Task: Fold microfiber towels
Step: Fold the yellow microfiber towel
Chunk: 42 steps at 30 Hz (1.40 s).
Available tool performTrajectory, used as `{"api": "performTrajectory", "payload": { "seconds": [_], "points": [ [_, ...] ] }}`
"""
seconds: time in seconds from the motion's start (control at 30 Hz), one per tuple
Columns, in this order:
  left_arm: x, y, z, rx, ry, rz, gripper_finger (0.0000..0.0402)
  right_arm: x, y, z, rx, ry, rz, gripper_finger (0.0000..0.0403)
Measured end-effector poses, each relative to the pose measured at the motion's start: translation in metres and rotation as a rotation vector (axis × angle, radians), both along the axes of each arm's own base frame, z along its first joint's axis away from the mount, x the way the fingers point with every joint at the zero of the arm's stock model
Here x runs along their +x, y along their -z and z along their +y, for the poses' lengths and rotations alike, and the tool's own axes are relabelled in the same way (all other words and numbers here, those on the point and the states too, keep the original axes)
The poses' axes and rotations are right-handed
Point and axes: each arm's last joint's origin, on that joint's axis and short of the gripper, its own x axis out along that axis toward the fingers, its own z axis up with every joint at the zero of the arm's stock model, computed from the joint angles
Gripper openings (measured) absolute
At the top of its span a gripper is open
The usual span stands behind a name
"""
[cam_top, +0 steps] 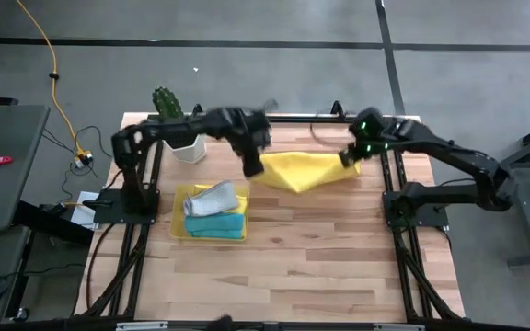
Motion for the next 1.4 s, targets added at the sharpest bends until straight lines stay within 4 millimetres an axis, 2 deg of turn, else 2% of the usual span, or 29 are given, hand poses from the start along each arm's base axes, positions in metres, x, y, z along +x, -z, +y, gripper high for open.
{"api": "performTrajectory", "payload": {
  "seconds": [0.17,0.3,0.4,0.53,0.63,0.7,0.83,0.93,1.1,1.27,1.4],
  "points": [
    [-0.037,-0.054,0.049,0.189,-0.161,-0.109,0.0000,-0.003,-0.043,-0.038,-0.185,0.068,-0.033,0.0000],
    [-0.074,-0.097,0.093,0.363,-0.308,-0.146,0.0000,-0.005,-0.070,-0.083,-0.300,0.100,0.010,0.0000],
    [-0.102,-0.127,0.118,0.492,-0.390,-0.158,0.0000,0.002,-0.089,-0.117,-0.385,0.057,0.024,0.0000],
    [-0.128,-0.145,0.132,0.588,-0.444,-0.122,0.0000,0.018,-0.117,-0.149,-0.503,0.000,0.007,0.0000],
    [-0.141,-0.150,0.129,0.595,-0.470,-0.081,0.0000,0.031,-0.135,-0.156,-0.564,-0.039,-0.032,0.0000],
    [-0.144,-0.151,0.123,0.577,-0.460,-0.042,0.0000,0.038,-0.139,-0.154,-0.570,-0.072,-0.035,0.0000],
    [-0.128,-0.138,0.106,0.513,-0.384,0.021,0.0000,0.049,-0.124,-0.141,-0.511,-0.133,-0.015,0.0000],
    [-0.108,-0.115,0.092,0.454,-0.327,0.052,0.0000,0.055,-0.094,-0.129,-0.427,-0.175,0.041,0.0000],
    [-0.078,-0.059,0.067,0.372,-0.307,0.114,0.0000,0.055,-0.035,-0.104,-0.294,-0.182,0.089,0.0000],
    [-0.058,-0.008,0.022,0.252,-0.258,0.204,0.0000,0.043,0.002,-0.067,-0.191,-0.188,0.108,0.0000],
    [-0.047,0.021,-0.015,0.195,-0.203,0.234,0.0000,0.033,0.024,-0.042,-0.098,-0.147,0.104,0.0000]
  ]
}}
